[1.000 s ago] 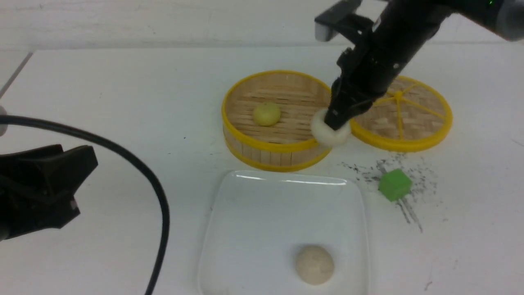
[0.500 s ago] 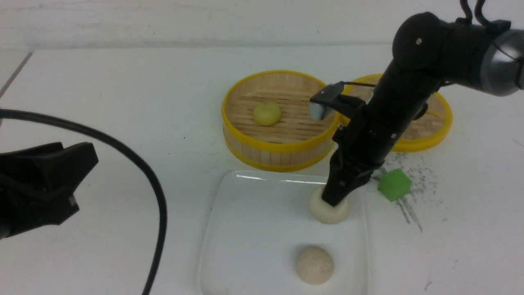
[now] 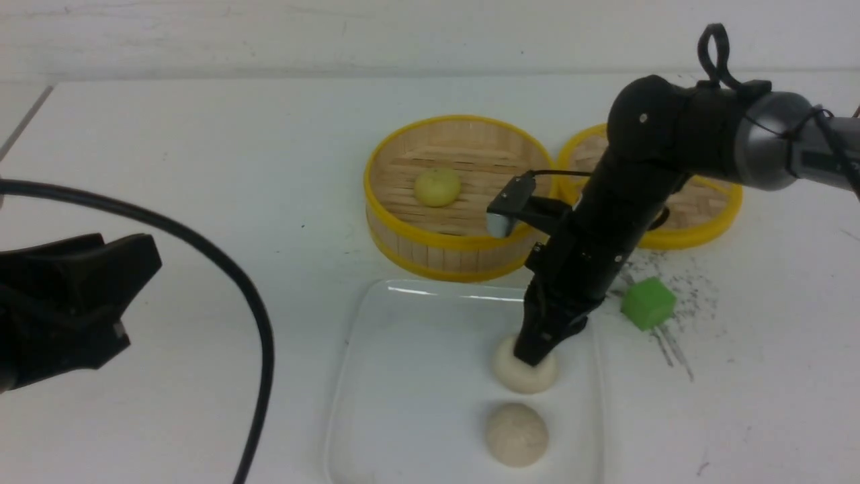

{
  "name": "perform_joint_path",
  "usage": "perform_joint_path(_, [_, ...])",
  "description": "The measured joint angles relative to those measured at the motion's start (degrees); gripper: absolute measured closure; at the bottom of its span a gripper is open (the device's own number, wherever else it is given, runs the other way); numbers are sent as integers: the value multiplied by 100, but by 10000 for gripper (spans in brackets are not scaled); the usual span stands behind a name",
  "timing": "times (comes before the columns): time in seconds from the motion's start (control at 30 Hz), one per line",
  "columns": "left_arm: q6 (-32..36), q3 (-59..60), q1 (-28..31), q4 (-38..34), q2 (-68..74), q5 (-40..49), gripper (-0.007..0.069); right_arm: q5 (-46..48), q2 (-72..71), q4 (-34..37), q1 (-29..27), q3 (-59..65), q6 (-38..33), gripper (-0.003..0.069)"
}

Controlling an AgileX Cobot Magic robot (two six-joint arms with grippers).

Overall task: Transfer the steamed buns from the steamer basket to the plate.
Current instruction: Use the right arm to put the steamed stuffed bun into the plate, then use the left arm to grab the steamed stuffed bun that is closest to it

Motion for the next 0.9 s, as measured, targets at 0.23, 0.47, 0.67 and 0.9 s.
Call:
perform_joint_path(0.23, [0, 0, 0, 0, 0, 0, 270, 199, 0, 0, 0, 0, -13, 442])
perform_joint_path(0.47, [0, 0, 0, 0, 0, 6, 270, 224, 0, 0, 0, 0, -13, 46])
perform_joint_path(0.67, [0, 0, 0, -33, 0, 42, 270, 142, -143, -6, 0, -23, -135, 1])
perform_joint_path(0.9, [0, 0, 0, -33, 0, 141, 270, -29, -732, -234, 0, -771, -11, 76])
